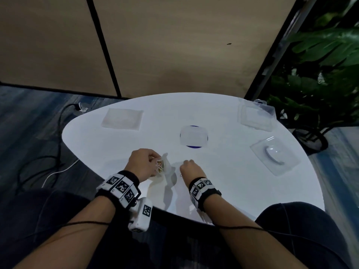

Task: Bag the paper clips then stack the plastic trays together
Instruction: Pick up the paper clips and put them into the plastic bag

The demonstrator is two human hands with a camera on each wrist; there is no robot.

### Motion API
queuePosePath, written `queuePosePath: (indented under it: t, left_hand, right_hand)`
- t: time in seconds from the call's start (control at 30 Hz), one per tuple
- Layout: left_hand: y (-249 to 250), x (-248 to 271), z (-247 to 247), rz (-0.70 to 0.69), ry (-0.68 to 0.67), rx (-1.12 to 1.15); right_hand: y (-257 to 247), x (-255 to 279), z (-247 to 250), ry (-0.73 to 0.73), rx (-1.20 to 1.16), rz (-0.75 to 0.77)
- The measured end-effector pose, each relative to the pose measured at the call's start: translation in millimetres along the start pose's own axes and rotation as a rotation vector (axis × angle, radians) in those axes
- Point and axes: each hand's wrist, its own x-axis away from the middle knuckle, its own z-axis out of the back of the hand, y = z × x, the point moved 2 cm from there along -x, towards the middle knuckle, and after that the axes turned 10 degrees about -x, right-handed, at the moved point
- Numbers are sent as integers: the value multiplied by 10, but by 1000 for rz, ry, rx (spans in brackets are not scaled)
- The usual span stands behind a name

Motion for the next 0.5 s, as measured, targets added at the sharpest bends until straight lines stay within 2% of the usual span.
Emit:
queuePosePath:
  t: [0.17, 0.3, 0.4, 0.5]
  left_hand:
    - [27, -51, 73, -40, -4, -24]
    - [37, -154, 183, -63, -1, 8]
    - [-27, -228, 260, -61, -7, 29]
    - [-125, -262, 307, -43, -25, 44]
  right_hand:
    - [105, -140, 179, -8, -172, -183]
    - [335, -232, 225, 118, -549, -396]
    - [508, -210, 288, 125, -822, -526]
    - [521, -157, 537, 131, -1201, -557]
